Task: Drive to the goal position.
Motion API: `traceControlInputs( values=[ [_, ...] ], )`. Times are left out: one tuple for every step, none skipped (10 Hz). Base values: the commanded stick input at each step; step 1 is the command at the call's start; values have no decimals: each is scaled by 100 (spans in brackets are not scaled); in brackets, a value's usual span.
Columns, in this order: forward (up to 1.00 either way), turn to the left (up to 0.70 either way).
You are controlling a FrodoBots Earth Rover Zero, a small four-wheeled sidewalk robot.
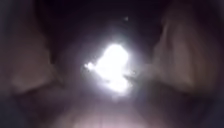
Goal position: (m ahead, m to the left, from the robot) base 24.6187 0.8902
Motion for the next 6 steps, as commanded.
traceControlInputs(
  values=[
    [100,11],
    [100,14],
    [100,15],
    [100,15],
    [100,9],
    [100,4]
  ],
)
